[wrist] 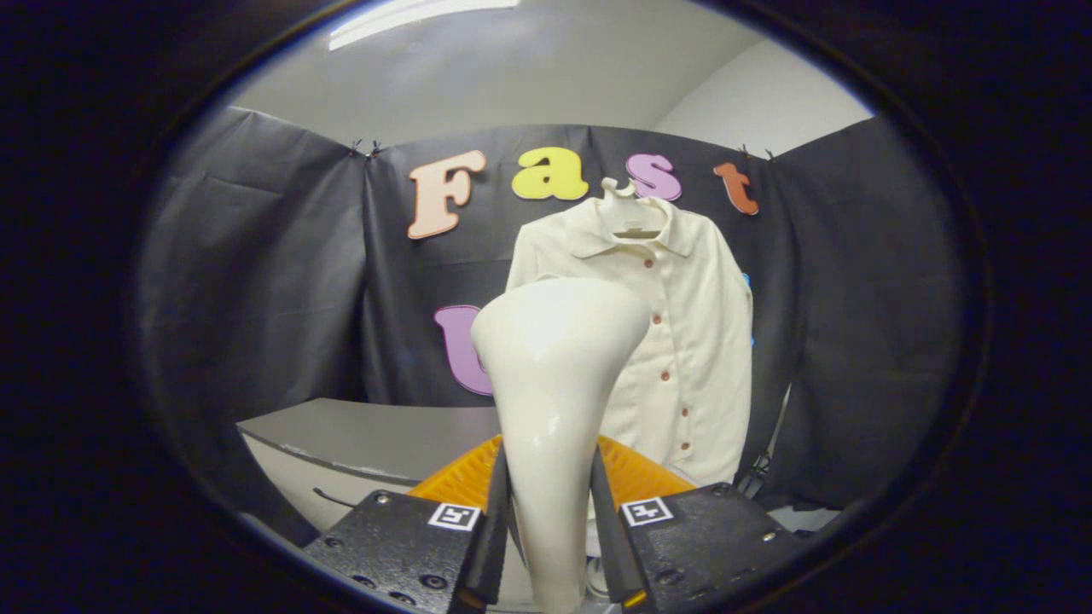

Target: Iron the clothes twice with a garment steamer, once on the left side and once on the right side.

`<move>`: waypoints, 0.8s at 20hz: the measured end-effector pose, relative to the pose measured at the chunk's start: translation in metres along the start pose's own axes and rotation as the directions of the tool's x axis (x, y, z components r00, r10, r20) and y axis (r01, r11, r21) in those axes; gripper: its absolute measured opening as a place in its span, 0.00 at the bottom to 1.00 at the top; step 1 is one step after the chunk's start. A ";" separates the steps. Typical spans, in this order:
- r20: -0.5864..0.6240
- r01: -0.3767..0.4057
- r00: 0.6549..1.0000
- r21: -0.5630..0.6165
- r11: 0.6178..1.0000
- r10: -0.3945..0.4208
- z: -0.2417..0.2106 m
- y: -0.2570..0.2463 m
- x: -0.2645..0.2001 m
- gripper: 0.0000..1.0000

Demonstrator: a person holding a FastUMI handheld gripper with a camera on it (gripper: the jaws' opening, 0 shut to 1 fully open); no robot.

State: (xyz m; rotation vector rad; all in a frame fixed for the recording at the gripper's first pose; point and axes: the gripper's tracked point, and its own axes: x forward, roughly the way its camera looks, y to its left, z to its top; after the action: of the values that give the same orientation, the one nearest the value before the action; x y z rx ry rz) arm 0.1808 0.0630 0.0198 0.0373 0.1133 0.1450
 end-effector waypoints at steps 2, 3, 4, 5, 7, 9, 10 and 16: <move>0.011 0.012 1.000 0.009 1.000 -0.012 0.000 0.017 -0.010 0.46; 0.014 0.020 1.000 0.001 1.000 -0.020 -0.001 0.027 -0.018 0.46; 0.013 0.022 1.000 -0.009 1.000 -0.022 -0.003 0.034 -0.023 0.46; 0.030 0.027 0.999 -0.013 1.000 -0.027 -0.001 0.042 -0.030 0.46; 0.085 0.055 0.995 -0.005 0.998 -0.054 0.007 0.051 -0.047 0.46; 0.125 0.061 0.990 0.012 0.998 -0.062 0.010 0.063 -0.065 0.46; 0.141 0.065 0.988 0.014 0.998 -0.066 0.010 0.067 -0.075 0.46; 0.172 0.080 0.982 0.022 0.997 -0.082 -0.003 0.075 -0.118 0.46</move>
State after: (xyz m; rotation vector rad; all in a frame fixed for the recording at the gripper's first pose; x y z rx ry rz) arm 0.0539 0.1196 0.0328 0.0602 -0.0574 0.0592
